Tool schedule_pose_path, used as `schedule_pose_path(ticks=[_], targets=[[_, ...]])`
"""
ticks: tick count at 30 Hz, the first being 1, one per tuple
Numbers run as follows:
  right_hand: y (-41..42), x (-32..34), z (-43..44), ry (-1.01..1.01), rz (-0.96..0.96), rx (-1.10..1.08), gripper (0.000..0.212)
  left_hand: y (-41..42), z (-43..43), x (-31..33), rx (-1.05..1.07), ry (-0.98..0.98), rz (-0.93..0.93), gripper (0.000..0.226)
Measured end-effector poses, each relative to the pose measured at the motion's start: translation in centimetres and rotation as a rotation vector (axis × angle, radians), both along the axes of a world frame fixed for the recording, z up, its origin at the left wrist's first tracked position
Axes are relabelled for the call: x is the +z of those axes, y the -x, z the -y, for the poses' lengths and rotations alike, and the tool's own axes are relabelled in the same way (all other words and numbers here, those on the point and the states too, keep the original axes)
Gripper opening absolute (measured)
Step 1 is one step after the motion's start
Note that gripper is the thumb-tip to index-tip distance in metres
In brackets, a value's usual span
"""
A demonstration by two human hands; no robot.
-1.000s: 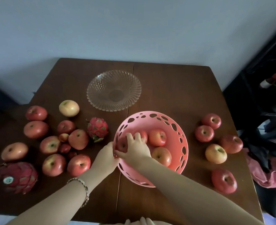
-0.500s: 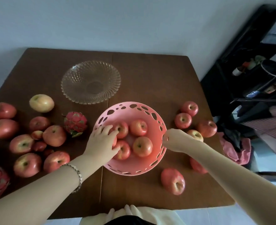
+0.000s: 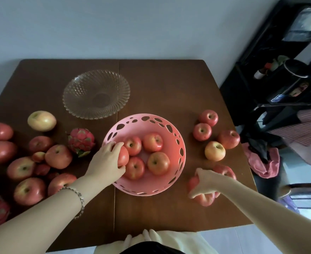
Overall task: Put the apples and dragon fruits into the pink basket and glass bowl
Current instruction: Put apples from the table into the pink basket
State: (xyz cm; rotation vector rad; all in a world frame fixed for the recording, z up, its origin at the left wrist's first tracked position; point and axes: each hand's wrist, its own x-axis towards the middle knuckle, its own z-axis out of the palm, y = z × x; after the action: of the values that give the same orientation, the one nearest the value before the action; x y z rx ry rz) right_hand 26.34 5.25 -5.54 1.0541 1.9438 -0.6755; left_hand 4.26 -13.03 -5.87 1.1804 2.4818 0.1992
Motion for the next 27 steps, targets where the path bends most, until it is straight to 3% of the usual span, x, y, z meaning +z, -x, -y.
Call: schedule_pose_path(ticks=[3,6,9,12,15,19,22,24,27], targets=[[0.8,3.6,-1.7,-0.195,-0.099,-0.030,0.076,0.3,0.3,0.1,-0.011,-0.028,0.036,0.070],[3.1,6.6,-1.0,-0.251,-0.396,-0.115,0.071,0.4,0.4,-0.1,-0.002,-0.037,0.074,0.072],[6.2,6.1,1.9,-0.118,-0.625,-0.044,0.073,0.6,0.6,-0.2,0.018,-0.023,0.121,0.074],[8.7,3.3,5.2,0.036,-0.645,0.168,0.080,0.9,0.9,-0.2,0.052,-0.042,0.216,0.074],[9.9,0.8,7.2,0.063,-0.636,0.312,0.078,1.2,1.2,-0.1,0.058,-0.050,0.237,0.073],[9.9,-1.0,8.3,0.147,-0.659,0.177,0.086,0.7,1.3,0.4,0.042,-0.097,0.177,0.064],[9.5,-1.1,7.9,0.225,-0.690,0.063,0.084,-0.5,1.7,0.5,-0.122,-0.277,0.032,0.039],[9.2,-1.3,7.2,0.296,-0.722,-0.093,0.079,-1.6,1.7,1.2,-0.201,-0.293,0.106,0.035],[8.8,-1.5,6.5,0.397,-0.752,-0.262,0.069,-2.6,1.1,1.6,-0.216,-0.153,0.248,0.047]])
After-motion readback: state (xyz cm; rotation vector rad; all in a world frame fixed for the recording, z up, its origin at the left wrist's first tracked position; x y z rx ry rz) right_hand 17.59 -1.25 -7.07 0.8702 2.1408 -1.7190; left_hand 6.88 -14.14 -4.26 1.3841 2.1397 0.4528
